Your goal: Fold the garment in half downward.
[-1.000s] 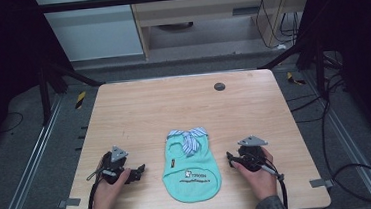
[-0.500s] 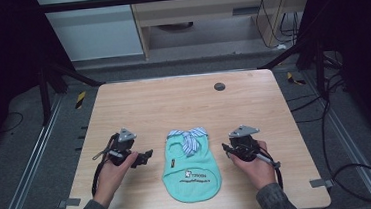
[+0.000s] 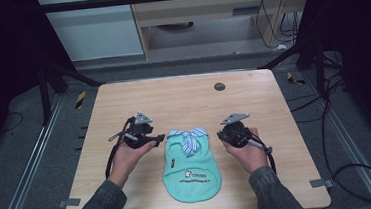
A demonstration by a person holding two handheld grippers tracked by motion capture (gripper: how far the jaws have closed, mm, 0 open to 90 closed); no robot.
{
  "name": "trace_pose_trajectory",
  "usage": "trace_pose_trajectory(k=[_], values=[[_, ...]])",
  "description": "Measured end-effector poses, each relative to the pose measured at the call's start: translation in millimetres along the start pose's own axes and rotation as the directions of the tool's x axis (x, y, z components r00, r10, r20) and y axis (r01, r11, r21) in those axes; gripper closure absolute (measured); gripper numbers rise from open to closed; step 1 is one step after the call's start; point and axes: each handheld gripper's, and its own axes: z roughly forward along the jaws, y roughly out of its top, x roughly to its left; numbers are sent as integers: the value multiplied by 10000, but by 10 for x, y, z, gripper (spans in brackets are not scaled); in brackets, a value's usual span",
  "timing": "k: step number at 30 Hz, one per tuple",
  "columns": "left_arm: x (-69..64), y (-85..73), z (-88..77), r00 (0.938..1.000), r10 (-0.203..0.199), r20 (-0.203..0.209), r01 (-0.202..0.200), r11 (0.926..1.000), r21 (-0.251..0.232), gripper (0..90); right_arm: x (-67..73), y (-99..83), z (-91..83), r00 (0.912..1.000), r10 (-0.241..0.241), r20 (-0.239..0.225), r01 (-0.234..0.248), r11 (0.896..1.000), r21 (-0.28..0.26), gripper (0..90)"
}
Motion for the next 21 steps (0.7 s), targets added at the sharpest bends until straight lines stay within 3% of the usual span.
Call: trace_pose_trajectory(k=[7,11,16,21], values=[[-11,106,76,9996,135,231,-138,9998,140,603,60,144,122,9990,-306,-333,310,9994,141,867],[-18,167,113,9992,237,336,-244,9995,202,633,75,218,180,9978,-420,-517,432,9988,229,862],[9,249,162,9986,203,485,-215,9994,259,675,52,310,245,9972,-145,-728,152,9998,95,844],[-25,277,188,9973,425,601,-452,9979,454,736,44,361,311,9967,-181,-791,196,9996,185,857]])
